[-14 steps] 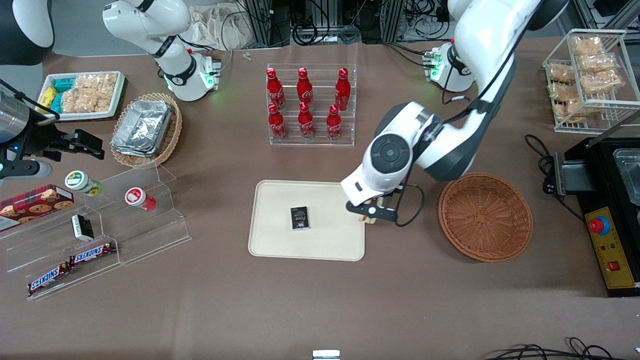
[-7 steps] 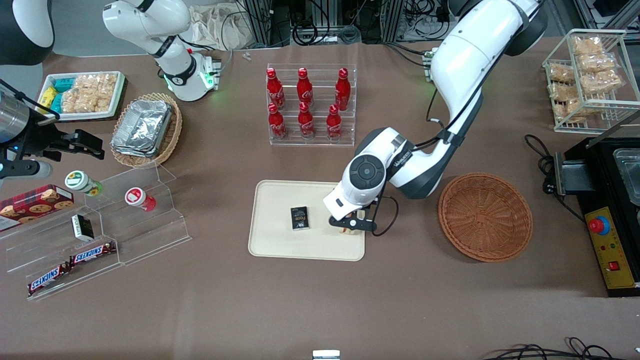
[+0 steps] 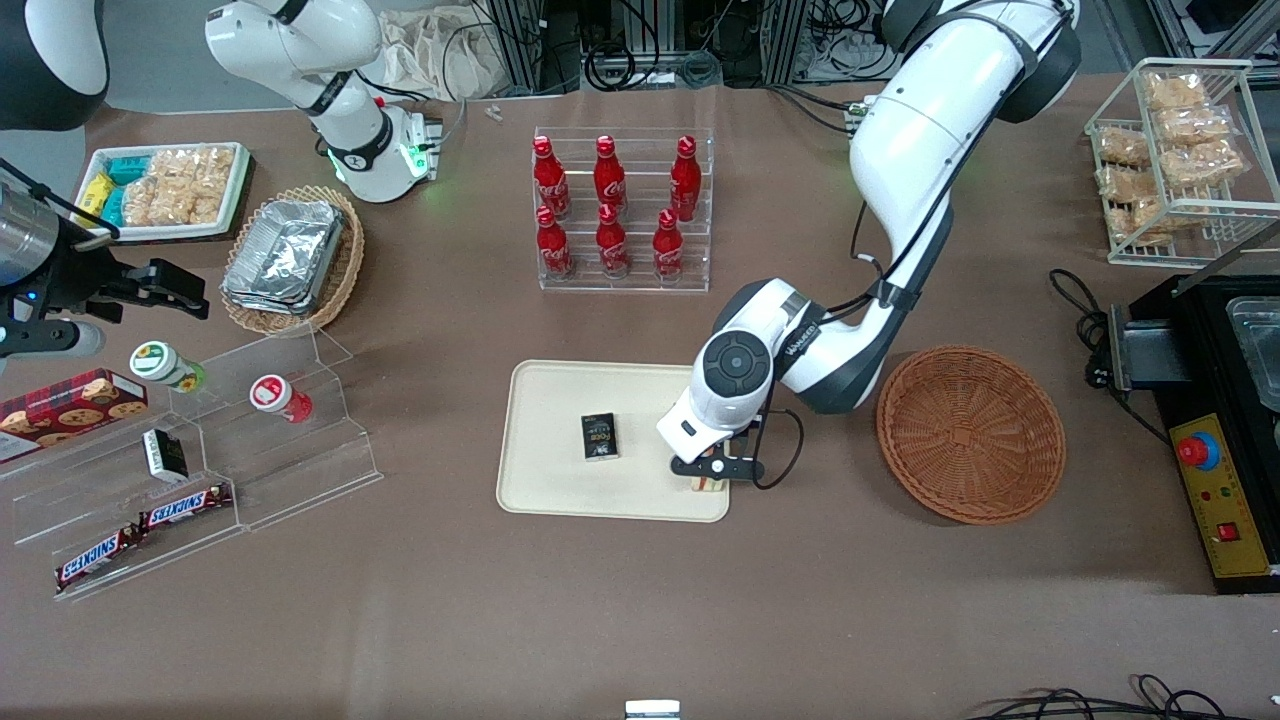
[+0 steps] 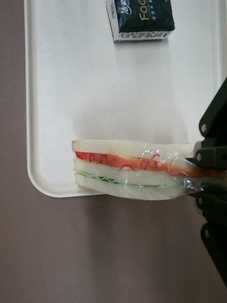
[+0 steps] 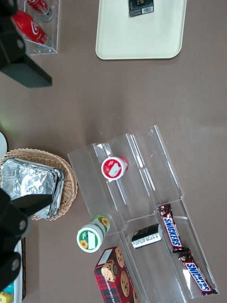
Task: Place sandwich from basket to tray
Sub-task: 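Lower the sandwich onto the tray beside the black packet and open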
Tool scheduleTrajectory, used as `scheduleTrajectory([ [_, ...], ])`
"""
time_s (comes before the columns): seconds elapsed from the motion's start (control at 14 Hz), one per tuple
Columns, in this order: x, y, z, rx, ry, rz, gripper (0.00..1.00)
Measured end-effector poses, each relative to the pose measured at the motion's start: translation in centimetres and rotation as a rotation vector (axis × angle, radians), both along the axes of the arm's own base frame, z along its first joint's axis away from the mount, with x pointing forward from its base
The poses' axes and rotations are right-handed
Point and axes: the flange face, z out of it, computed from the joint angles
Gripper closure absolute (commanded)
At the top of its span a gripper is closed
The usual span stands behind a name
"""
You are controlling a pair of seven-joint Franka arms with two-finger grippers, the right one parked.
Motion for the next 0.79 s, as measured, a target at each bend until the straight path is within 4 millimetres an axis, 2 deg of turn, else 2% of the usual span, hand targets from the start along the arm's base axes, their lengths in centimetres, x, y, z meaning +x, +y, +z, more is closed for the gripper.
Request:
scheduleTrajectory([
  [0.29,0.3,0.2,1.2,0.013,0.007,0.007,0.00],
  [0.43,0.4,0.6,3.5,0.036,0.019,0.011,0.00],
  [0.5,0.5,1.2,5.5,0.049,0.020,0.016,0.00],
  [0.64,0.9,3.4,11.0,0.067,-0.002,0.036,0.00],
  [0.79,1.4,7.3,16.8,0.086,-0.013,0.007,0.00],
])
